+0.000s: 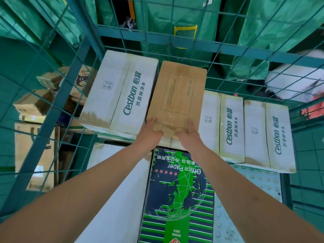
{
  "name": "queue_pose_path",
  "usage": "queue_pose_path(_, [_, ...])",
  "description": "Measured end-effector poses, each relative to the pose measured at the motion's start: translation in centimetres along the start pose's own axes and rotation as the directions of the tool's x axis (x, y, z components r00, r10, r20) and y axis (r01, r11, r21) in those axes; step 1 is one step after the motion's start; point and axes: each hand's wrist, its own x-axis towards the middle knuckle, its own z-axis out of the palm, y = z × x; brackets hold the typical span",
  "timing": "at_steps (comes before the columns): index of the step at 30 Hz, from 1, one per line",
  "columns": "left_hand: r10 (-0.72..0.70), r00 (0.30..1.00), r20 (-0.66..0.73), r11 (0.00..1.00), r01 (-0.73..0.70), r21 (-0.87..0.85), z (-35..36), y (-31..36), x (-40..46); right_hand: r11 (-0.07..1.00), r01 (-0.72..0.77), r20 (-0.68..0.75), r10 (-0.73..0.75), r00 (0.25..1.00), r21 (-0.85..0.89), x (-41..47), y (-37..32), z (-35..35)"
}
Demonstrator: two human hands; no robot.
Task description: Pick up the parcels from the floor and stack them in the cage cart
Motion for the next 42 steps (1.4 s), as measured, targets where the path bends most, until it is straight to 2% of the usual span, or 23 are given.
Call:
queue_pose_path(4, [-0.019,0.999,0.033,0.999,0.018,0.040,0.0,0.6,-0.8,0.999,0.041,0.088,-0.041,0.995,0.003,-1.2,1.5,-0.6])
queue_pose_path(10, [-0.038,0.995,0.088,0.999,0.035,0.028,1.1,2.7,-5.0,0.993,0.022,0.068,-0.030,0.997,0.118,-5.5,1.9,-2.3])
queue_pose_path(14, [0.005,0.991,0.130,1.000,-0.008,0.017,1.3,6.1,-9.6,0.983,0.029,0.044,-0.038,0.998,0.181,-11.6,0.5,-5.1])
queue_pose_path(17, [0.065,0.983,0.174,0.997,-0.069,0.020,1.5,9.8,-14.2,0.967,0.080,-0.006,-0.081,0.997,0.243,-17.6,-0.5,-8.0])
queue_pose_path(19, [0.089,0.974,0.206,0.996,-0.082,-0.039,1.7,12.0,-17.0,0.948,0.115,-0.068,-0.099,0.993,0.296,-21.7,-1.3,-9.7])
queue_pose_path(23, [0.174,0.945,0.278,0.982,-0.146,-0.117,1.9,16.6,-23.7,0.908,0.151,-0.198,-0.077,0.977,0.392,-30.5,-1.9,-12.7])
queue_pose_path(28, [0.234,0.899,0.369,0.970,-0.189,-0.155,2.1,19.0,-29.9,0.868,0.176,-0.329,-0.016,0.944,0.464,-39.1,-1.4,-14.1])
queue_pose_path(31, [0.266,0.861,0.434,0.963,-0.215,-0.162,3.0,20.1,-34.6,0.840,0.209,-0.442,0.041,0.896,0.501,-43.9,0.1,-15.0])
queue_pose_path(35, [0.281,0.775,0.566,0.960,-0.235,-0.154,5.4,20.4,-39.6,0.803,0.247,-0.552,0.119,0.825,0.543,-49.7,3.0,-15.8])
queue_pose_path(39, [0.288,0.670,0.684,0.953,-0.272,-0.134,8.4,19.7,-44.6,0.737,0.312,-0.623,0.186,0.760,0.600,-55.3,7.1,-15.8])
queue_pose_path(42, [0.274,0.557,0.784,0.939,-0.332,-0.092,11.5,19.2,-47.8,0.689,0.341,-0.675,0.291,0.678,0.640,-60.1,10.2,-15.6])
